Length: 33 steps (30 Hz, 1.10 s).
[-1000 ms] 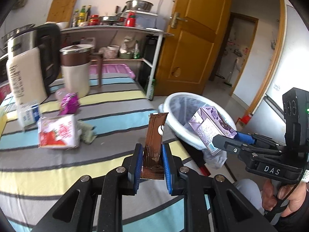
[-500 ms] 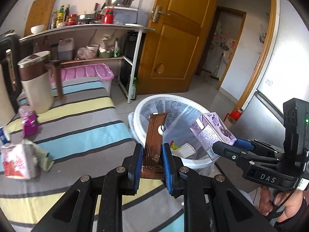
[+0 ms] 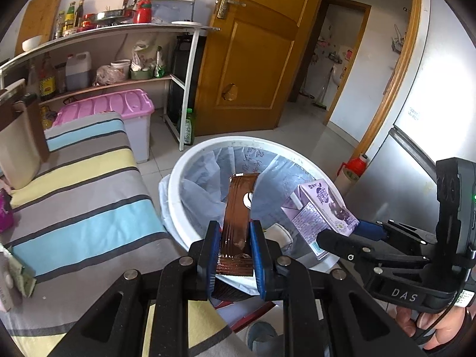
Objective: Collect trash
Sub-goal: 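Open both grippers to drop the wrapper and carton into the bin, then move both tools back over the table toward the pink strawberry milk carton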
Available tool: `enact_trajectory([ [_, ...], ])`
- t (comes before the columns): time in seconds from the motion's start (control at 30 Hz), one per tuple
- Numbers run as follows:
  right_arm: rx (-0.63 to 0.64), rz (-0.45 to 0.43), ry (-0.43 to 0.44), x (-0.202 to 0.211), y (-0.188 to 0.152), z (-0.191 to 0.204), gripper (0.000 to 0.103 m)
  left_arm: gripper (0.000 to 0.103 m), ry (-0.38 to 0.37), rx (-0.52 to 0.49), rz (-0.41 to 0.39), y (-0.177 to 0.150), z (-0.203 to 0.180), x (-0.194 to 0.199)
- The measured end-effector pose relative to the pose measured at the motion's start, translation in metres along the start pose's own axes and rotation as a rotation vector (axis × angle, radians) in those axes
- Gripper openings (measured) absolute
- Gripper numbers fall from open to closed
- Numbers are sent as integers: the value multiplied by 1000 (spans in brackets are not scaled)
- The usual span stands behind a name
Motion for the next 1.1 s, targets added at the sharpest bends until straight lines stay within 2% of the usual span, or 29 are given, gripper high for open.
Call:
enact_trajectory([
  [0.2, -28, 18, -8, -9, -2, -8, 56, 21, -17, 17, 41, -2, 4, -13],
  [0.47, -41, 4, -14, 0, -3, -7, 56, 25, -41, 36, 34, -1, 3, -5],
  [0.7, -26, -27, 12, 16, -1, 8, 56, 25, -35, 47, -7, -6, 8, 21],
  [1.1, 42, -73, 65, 41, 3, 56, 56, 25, 43, 93, -80, -21, 43, 74],
])
Point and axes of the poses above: each gripper's, at about its wrist camera, not at the fingertips, and x roughly against the way its jaws point, z to its left, y to its top, the point moved 7 cm from there along -x, roughly the way its jaws point, and after that the axes turned 11 degrees about x, right-handed, at the moved point
